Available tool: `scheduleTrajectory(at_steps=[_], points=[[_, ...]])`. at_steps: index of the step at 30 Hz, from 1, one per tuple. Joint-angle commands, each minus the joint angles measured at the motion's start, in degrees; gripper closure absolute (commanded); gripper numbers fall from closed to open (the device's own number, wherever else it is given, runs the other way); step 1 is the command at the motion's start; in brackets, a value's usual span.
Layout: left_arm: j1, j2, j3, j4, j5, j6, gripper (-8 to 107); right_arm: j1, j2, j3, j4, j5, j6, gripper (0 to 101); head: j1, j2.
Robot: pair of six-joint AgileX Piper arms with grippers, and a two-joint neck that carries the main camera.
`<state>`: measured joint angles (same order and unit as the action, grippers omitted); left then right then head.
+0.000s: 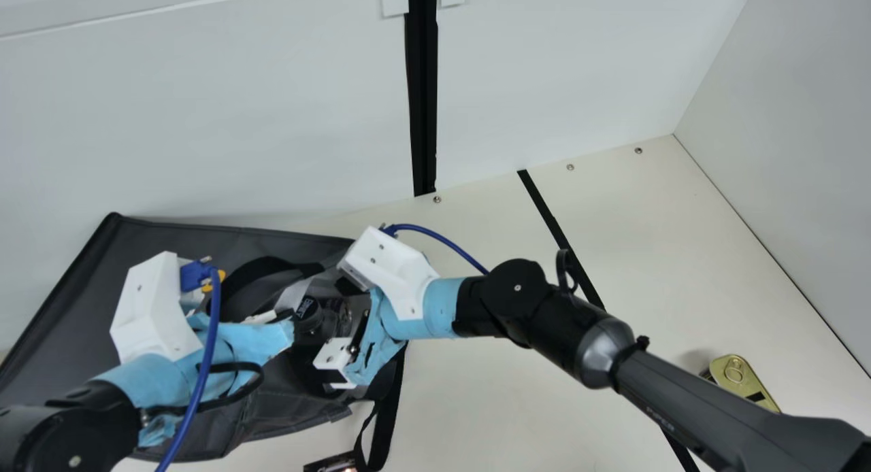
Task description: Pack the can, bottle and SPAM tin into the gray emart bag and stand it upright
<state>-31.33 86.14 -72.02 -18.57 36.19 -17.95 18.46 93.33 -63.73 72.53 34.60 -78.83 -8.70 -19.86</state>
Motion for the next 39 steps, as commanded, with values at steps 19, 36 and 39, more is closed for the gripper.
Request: scheduleTrajectory(at_steps=[19,36,39], points=[[0.0,0.0,0.0,0.0,0.0,0.0,107,-10.4,-6.5,0.6,-6.1,10.6,0.8,6,-1.3,-0.1],[0.0,0.0,0.0,0.0,0.0,0.0,107,-16.7,-13.3,2.2,-14.0,8.7,8.3,6,-1.3,-0.1],[0.0,0.0,0.0,0.0,0.0,0.0,107,-18.0,-14.7,2.5,-15.6,8.0,10.3,6,-1.3,-0.1]])
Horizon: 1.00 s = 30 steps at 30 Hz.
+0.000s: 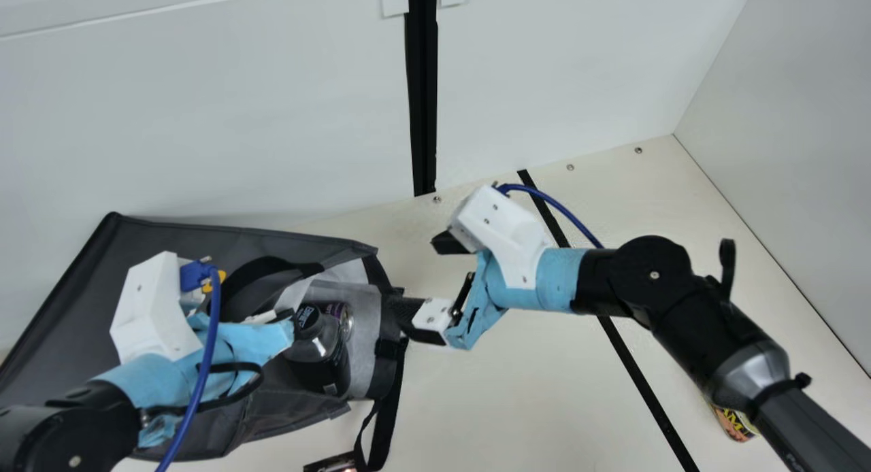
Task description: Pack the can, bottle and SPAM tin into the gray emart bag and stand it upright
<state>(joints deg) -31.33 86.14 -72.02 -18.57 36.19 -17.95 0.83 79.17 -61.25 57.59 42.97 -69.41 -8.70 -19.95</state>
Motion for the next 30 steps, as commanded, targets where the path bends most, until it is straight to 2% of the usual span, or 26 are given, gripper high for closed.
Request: scheduleTrajectory(at_steps=[1,14,30], points=[[0.0,0.0,0.0,0.0,0.0,0.0,107,-0.8,-0.9,0.1,-1.2,-0.6,1.5,6,-1.3,0.0],[0.0,0.0,0.0,0.0,0.0,0.0,107,-8.0,-7.3,0.9,-9.1,-2.5,9.9,6,-1.3,0.0],[0.0,0.0,0.0,0.0,0.0,0.0,107,-19.8,-15.7,2.6,-19.4,-1.8,19.1,6,-1.3,0.0]])
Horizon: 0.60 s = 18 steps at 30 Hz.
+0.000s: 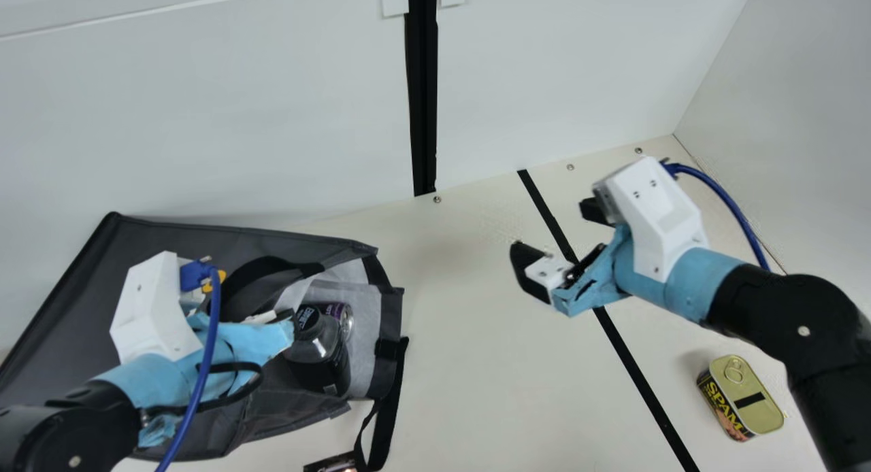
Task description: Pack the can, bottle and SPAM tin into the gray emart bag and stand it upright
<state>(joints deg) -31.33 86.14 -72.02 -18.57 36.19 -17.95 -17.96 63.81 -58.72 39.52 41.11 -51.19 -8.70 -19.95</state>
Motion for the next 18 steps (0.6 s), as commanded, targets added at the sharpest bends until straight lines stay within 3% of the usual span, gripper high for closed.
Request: scheduleTrajectory(at_steps=[1,18], points=[[0.0,0.0,0.0,0.0,0.0,0.0,107,-1.7,-0.8,0.1,-2.3,0.0,1.6,6,-1.3,0.0],[0.0,0.0,0.0,0.0,0.0,0.0,107,-10.1,-6.8,-2.1,-21.4,2.7,16.6,6,-1.3,0.0]])
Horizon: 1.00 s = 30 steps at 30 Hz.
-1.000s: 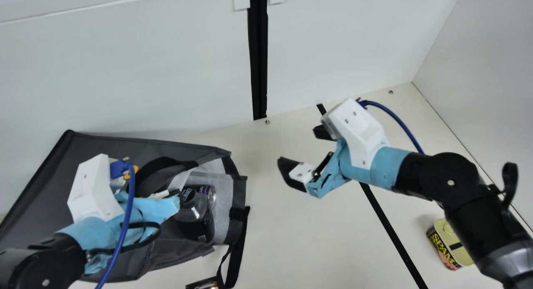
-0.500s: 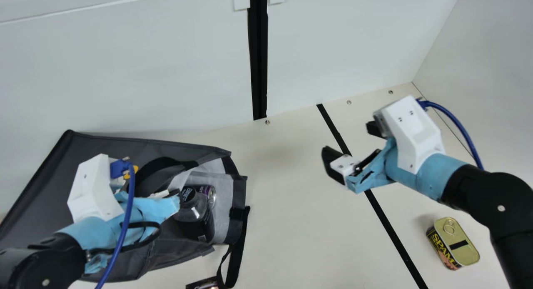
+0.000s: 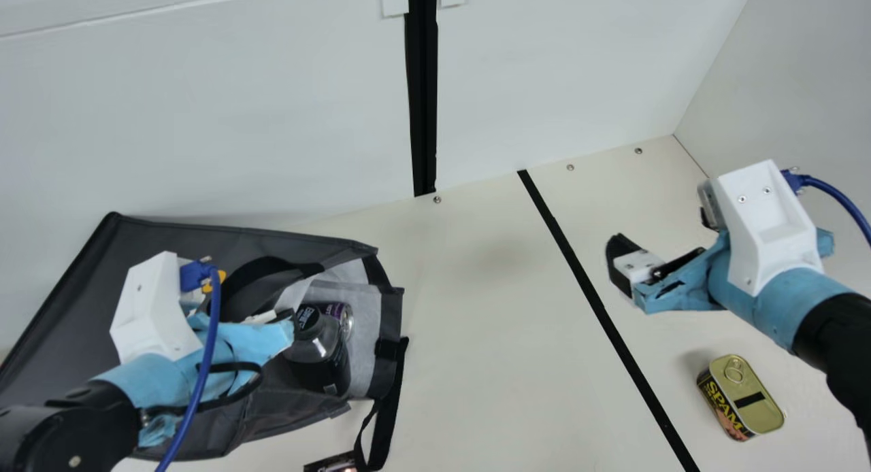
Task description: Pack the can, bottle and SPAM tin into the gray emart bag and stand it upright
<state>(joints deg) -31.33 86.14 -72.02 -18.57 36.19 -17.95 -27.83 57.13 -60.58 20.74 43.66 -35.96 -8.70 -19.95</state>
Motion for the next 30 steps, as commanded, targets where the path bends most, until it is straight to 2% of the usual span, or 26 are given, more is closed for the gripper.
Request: scheduleTrajectory(at_steps=[1,14,30], points=[[0.0,0.0,0.0,0.0,0.0,0.0,107,-0.6,-0.3,-0.5,-3.8,0.5,2.4,6,-1.3,0.0],[0.0,0.0,0.0,0.0,0.0,0.0,107,-2.3,-2.6,-4.1,-16.8,7.4,14.6,6,-1.3,0.0],[0.0,0.0,0.0,0.0,0.0,0.0,107,-1.8,-5.1,-10.1,-25.9,18.1,25.3,6,-1.3,0.0]])
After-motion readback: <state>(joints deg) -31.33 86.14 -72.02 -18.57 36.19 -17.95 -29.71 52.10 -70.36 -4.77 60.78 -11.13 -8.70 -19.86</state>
